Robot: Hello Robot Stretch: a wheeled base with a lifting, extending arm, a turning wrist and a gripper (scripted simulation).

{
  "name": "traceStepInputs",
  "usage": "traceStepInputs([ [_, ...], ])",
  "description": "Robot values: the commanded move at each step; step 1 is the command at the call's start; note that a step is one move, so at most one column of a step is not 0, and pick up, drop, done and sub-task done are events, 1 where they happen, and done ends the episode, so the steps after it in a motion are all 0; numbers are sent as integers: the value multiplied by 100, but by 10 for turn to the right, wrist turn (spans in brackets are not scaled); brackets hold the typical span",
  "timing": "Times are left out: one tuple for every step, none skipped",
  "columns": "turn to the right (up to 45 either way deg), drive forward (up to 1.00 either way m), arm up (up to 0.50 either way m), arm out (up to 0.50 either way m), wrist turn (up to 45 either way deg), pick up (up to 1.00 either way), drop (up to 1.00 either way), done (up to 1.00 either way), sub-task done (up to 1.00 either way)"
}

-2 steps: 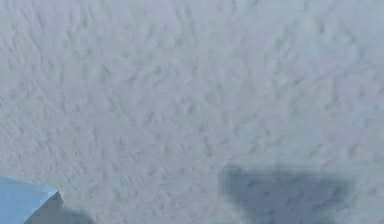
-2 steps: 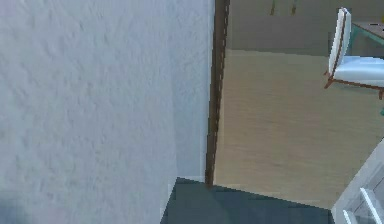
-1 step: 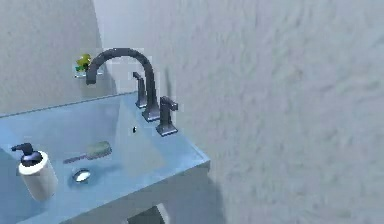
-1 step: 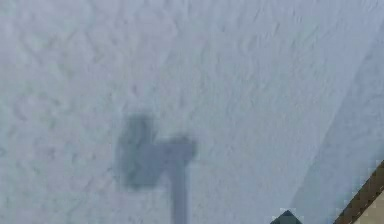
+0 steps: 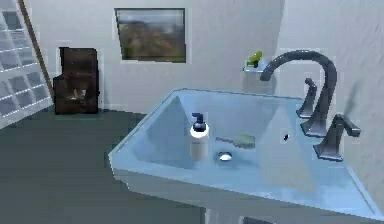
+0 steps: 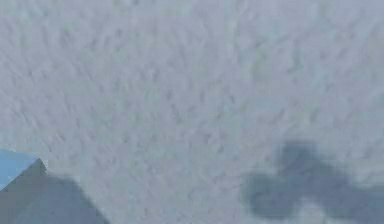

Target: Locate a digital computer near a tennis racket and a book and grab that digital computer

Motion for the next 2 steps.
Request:
traceStepInputs([
  [-450, 0, 0, 0, 0, 0, 0, 0, 0],
  [-180, 0, 0, 0, 0, 0, 0, 0, 0],
])
